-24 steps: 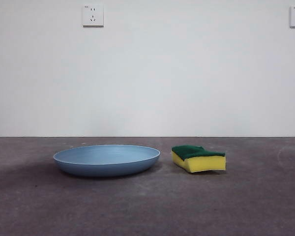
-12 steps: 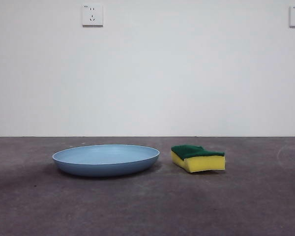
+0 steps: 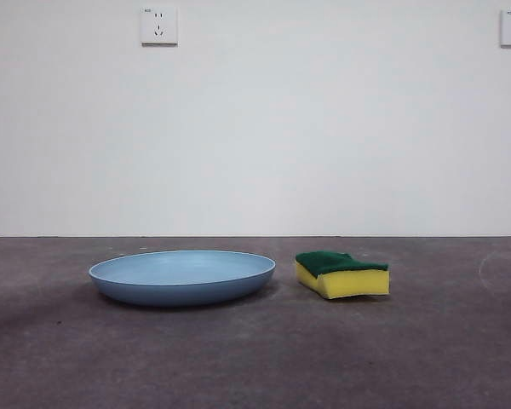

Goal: Pick up the plate,pick up the cloth,clean the plate with the cloth

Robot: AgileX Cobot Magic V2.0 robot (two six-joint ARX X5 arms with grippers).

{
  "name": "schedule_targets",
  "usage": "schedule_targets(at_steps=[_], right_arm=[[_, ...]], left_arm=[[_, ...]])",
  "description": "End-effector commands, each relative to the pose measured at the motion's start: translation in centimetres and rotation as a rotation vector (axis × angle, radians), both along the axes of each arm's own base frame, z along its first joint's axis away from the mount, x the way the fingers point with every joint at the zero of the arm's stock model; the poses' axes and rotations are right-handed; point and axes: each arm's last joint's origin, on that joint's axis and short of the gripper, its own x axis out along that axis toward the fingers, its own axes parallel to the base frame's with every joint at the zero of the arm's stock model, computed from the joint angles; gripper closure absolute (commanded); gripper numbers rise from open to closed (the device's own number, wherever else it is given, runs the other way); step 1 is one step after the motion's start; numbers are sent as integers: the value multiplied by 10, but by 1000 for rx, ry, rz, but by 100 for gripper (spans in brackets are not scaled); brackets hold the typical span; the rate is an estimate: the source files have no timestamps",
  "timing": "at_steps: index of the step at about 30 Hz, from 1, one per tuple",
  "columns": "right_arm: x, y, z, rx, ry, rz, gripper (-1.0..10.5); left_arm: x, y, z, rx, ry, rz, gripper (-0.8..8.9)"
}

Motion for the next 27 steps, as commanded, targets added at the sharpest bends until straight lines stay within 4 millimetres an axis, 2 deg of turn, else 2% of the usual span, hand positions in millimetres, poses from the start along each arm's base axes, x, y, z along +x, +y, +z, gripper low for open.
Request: schedule_targets(at_steps=[1,8,11,15,21,27], right_arm=[[0,0,-1,12,2,-5,946],[0,0,-1,12,2,-5,946],[0,0,-1,12,1,-6,946],[0,0,-1,12,2,-5,946],[0,0,-1,12,2,-5,946],[0,0,-1,12,2,-6,946]], left_arm=[[0,0,-4,1,22,0,817],[0,0,-5,6,34,0,817],[-2,2,-4,101,-12,2,817],[-7,10,-8,83,-79,59,817],[-10,25,-38,50,-215,223,817],[-8,34,-75,53,-235,328,817]])
